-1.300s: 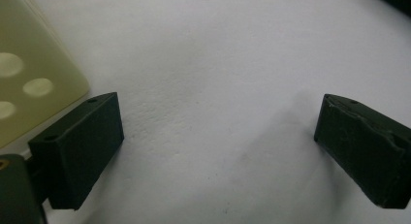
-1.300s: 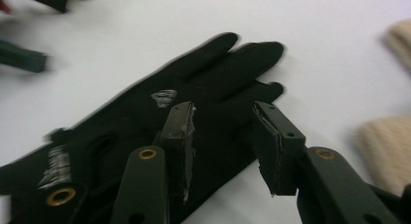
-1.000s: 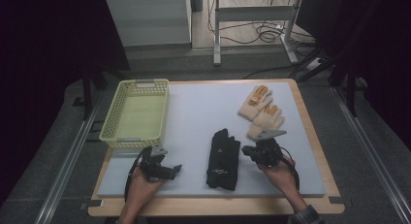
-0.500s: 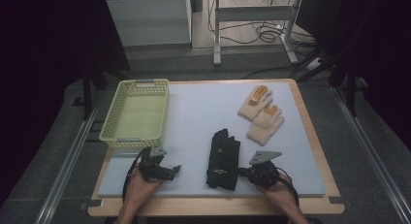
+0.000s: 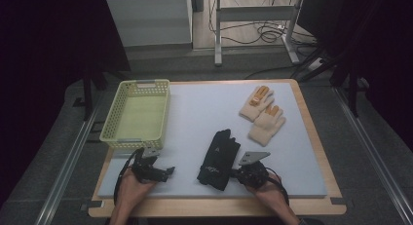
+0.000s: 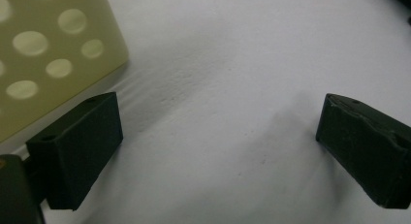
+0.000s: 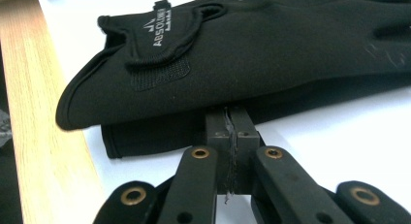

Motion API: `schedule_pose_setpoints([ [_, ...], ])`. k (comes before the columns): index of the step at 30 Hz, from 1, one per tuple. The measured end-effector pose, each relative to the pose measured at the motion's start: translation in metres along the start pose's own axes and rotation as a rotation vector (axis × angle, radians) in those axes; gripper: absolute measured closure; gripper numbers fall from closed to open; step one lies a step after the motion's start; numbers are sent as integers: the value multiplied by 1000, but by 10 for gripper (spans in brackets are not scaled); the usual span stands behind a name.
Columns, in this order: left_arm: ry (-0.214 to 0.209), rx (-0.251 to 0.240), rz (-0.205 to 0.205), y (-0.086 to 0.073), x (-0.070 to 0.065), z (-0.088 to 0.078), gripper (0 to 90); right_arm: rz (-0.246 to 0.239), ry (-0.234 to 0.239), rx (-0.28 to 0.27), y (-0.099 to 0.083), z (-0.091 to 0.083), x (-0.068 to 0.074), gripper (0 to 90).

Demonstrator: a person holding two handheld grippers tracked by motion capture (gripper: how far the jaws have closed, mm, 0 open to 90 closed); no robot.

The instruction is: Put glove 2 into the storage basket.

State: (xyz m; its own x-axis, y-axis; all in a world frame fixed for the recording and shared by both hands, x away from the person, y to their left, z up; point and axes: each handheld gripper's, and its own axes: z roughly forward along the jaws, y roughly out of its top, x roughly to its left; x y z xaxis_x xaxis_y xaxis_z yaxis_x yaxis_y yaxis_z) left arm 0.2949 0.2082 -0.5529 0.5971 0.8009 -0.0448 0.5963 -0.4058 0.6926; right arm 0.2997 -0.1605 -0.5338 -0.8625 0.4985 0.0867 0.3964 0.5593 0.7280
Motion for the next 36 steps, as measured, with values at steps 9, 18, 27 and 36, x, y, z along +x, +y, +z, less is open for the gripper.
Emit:
schedule_pose_setpoints([
  [9, 0, -1, 0, 0, 0, 0, 32, -16, 19, 10, 19, 22, 9, 881],
  [18, -2, -5, -6, -1, 0, 1, 31, 19, -60, 16, 16, 12, -8, 837],
  [27, -1, -5, -8, -1, 0, 1, 31, 10, -54, -3, 31, 33, -10, 839],
  [36, -1, -5, -9, -1, 0, 1, 31, -9, -58, -6, 37, 39, -10, 776],
])
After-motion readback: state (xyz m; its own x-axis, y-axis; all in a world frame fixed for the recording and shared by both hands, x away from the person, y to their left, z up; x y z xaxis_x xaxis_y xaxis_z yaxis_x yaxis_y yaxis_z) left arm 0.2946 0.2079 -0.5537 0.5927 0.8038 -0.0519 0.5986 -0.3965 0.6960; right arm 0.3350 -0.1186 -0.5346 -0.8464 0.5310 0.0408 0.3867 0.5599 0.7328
